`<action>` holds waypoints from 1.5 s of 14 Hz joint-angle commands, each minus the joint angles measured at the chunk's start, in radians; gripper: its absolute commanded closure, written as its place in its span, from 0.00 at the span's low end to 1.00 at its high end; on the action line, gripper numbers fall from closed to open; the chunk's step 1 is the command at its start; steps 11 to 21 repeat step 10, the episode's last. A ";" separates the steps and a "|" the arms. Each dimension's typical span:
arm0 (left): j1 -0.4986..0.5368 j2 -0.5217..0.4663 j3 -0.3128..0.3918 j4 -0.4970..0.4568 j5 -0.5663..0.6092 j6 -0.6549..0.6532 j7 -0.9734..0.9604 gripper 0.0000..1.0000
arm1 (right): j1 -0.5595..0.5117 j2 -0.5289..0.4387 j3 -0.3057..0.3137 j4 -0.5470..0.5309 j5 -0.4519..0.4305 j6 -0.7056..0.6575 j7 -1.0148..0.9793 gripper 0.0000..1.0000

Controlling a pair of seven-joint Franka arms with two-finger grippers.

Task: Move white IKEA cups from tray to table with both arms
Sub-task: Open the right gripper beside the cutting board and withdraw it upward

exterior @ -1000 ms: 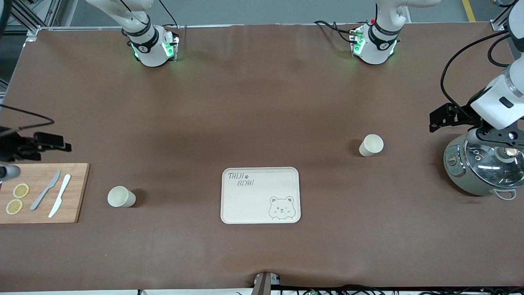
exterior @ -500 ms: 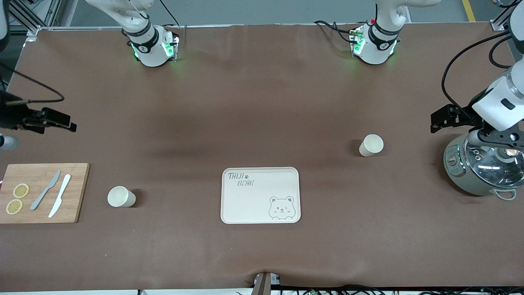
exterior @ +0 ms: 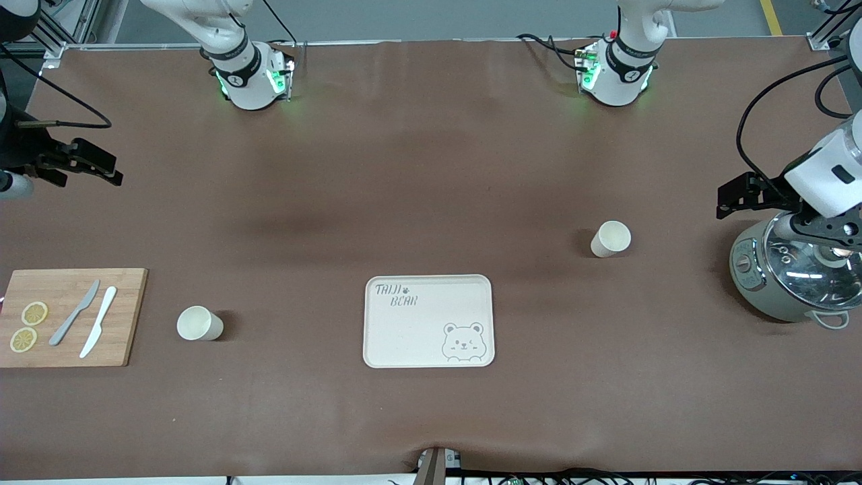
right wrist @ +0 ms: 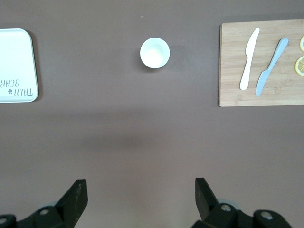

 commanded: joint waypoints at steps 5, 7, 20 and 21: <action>-0.013 0.004 -0.008 0.007 -0.003 0.002 -0.018 0.00 | 0.112 0.004 -0.064 0.000 -0.061 0.006 -0.009 0.00; -0.012 0.004 -0.010 0.007 -0.003 0.002 -0.018 0.00 | 0.197 0.004 -0.161 0.000 -0.063 0.004 -0.010 0.00; -0.012 0.006 -0.008 0.007 -0.003 0.002 -0.018 0.00 | 0.205 0.006 -0.161 0.000 -0.063 0.004 -0.009 0.00; -0.012 0.006 -0.008 0.007 -0.003 0.002 -0.018 0.00 | 0.205 0.006 -0.161 0.000 -0.063 0.004 -0.009 0.00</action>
